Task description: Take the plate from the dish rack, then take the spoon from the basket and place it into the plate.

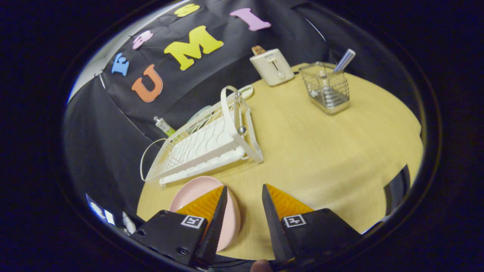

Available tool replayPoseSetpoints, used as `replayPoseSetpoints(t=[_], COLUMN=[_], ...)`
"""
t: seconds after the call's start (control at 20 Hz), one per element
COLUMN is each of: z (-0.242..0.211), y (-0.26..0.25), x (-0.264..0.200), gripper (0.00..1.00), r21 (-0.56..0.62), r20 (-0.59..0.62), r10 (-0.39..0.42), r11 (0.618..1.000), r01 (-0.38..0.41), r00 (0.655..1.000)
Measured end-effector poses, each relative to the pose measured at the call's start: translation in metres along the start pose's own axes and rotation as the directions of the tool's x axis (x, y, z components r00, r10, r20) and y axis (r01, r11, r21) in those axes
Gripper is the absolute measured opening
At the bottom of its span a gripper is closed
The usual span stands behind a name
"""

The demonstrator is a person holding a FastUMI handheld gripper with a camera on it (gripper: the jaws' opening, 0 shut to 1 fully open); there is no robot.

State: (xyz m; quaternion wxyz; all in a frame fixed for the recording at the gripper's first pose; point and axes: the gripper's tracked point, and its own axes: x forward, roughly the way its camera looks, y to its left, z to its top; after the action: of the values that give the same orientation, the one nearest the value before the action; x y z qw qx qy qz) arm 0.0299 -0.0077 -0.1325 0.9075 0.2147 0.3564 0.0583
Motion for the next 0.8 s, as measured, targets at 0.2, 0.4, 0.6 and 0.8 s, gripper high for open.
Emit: replayPoseSetpoints(t=[0.2, 0.4, 0.6, 0.8], z=[0.043, 0.065, 0.107, 0.141], y=[-0.035, -0.081, -0.125, -0.149], x=[-0.037, -0.06, -0.065, -0.036], gripper=[0.83, 0.98, 0.98, 0.98], r21=[-0.119, -0.113, -0.119, -0.114], r20=[0.262, 0.39, 0.52, 0.514], r10=[-0.087, -0.136, -0.184, -0.175], r11=[0.985, 0.975, 0.951, 0.956], r01=[0.122, 0.194, 0.284, 0.269], r00=[0.961, 0.911, 0.834, 0.84])
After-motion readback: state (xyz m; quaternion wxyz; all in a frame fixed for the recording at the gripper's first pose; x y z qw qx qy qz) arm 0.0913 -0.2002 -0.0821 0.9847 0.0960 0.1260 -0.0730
